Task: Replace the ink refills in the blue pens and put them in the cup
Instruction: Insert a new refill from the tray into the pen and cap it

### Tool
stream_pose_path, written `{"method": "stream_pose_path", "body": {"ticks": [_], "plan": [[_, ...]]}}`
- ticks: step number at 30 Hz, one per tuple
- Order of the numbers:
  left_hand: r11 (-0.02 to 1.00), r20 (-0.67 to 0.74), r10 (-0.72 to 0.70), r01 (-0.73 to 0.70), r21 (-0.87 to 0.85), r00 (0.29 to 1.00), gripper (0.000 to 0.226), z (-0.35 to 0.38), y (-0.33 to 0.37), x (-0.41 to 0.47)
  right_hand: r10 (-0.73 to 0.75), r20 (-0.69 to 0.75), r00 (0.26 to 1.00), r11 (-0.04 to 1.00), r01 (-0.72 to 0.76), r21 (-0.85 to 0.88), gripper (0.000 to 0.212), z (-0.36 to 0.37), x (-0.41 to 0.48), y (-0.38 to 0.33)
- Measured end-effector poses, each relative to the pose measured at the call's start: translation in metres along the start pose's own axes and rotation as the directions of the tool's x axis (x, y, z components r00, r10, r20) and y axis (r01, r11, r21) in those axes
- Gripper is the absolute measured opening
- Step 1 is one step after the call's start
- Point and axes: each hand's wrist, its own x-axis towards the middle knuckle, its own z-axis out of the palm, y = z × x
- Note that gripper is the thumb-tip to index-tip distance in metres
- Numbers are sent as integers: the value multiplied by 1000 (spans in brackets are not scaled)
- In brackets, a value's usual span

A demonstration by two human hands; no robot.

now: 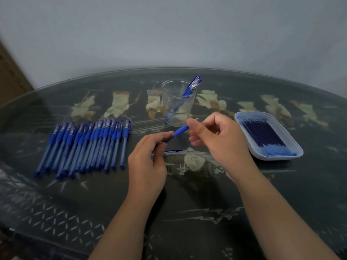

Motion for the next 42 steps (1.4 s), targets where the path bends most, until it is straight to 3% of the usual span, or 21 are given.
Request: {"method": "stream_pose_path", "body": {"ticks": [2, 4, 7, 11, 13, 15, 17, 19, 21, 23, 24, 27, 30, 33, 37, 42], "plan": [[1000, 2, -5, 5, -3, 1000, 39, 0, 0, 0, 13, 1, 1000, 1000, -13, 25, 40, -1, 1, -1], [1000, -2, -14, 14, -10, 1000, 39, -1, 0, 0, 16, 52, 999, 991, -23, 131, 30, -2, 2, -3], [1000, -1, -14, 14, -4, 1000, 38, 0, 0, 0, -56, 35, 998, 997, 54, 49, 13, -1, 1, -2], [1000, 6, -4, 4, -13, 1000, 39, 0, 0, 0, -21, 3, 1000, 1000, 21, -4, 42, 2, 1, 0], [1000, -3, -9, 9, -16, 1000, 38, 0, -1, 0, -14, 59, 998, 995, 8, 103, 29, 2, 0, -2], [1000, -4, -8, 8, -14, 1000, 38, 0, -1, 0, -60, 30, 998, 996, 58, 64, 11, 2, -1, -1], [1000, 3, -3, 3, -12, 1000, 37, 1, -1, 0, -66, -33, 997, 998, 65, -23, 26, 5, -1, 2], [1000, 0, -11, 11, -14, 1000, 37, 0, -1, 0, -31, -38, 999, 999, 32, 26, 43, 5, 0, 3], [999, -10, -30, 30, -17, 999, 37, 0, -1, 0, -5, 26, 1000, 991, 1, 135, 30, 6, 0, 1], [999, -13, -38, 38, -17, 999, 37, 0, -1, 0, -53, 25, 998, 993, 51, 105, 10, 7, 0, 1], [999, -11, -36, 36, -18, 999, 37, 0, -1, 0, -68, -4, 998, 995, 68, 73, 10, 9, 1, 3], [999, -3, -28, 28, -27, 1000, 37, 0, -2, 0, -37, -40, 998, 995, 41, 96, 39, 10, 2, 6], [999, -13, -45, 44, -31, 999, 38, -1, -3, 1, -21, 51, 998, 975, 9, 224, 22, 8, 2, 5], [999, -7, -44, 44, -23, 999, 38, 0, -2, 1, -72, -17, 997, 986, 74, 147, 4, 10, 3, 9], [1000, -2, -29, 29, -9, 1000, 37, -1, -4, 1, -39, -46, 998, 983, 46, 177, 20, 13, 3, 10], [998, -10, -59, 59, -26, 998, 37, -1, -4, 0, -59, -25, 998, 984, 62, 166, 6, 14, 3, 11]]}}
